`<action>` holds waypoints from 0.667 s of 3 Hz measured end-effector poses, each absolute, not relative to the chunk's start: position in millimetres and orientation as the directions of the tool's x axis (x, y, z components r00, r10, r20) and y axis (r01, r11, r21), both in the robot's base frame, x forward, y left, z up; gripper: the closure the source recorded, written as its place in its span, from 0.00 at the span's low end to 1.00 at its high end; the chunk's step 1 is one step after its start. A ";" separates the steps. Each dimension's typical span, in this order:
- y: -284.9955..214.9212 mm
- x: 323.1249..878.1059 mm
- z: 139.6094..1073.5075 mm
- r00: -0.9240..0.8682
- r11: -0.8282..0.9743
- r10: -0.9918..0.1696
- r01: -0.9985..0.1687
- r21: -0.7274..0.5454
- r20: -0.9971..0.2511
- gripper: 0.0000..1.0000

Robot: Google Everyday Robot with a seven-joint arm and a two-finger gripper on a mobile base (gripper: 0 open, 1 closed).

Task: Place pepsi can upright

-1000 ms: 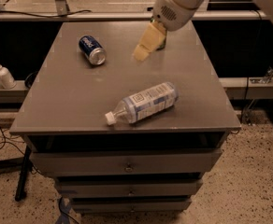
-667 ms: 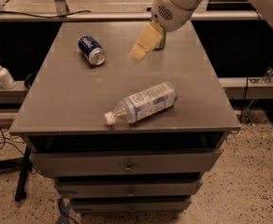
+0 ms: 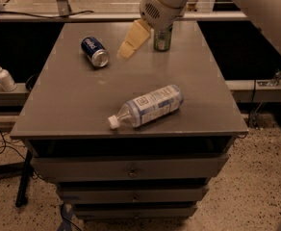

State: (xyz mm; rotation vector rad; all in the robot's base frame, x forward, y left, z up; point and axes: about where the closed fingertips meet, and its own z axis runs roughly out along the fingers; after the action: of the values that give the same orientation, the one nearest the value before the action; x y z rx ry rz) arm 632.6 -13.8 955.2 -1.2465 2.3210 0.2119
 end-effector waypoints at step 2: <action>124.8 689.3 939.6 -0.504 0.600 -0.664 -0.800 0.009 -0.552 0.00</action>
Offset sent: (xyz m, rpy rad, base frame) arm 0.0861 0.2298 -0.0226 0.2032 0.0791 -0.0714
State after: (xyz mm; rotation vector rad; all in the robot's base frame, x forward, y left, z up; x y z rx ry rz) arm 689.3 124.8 939.6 -1.1591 2.3264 0.3606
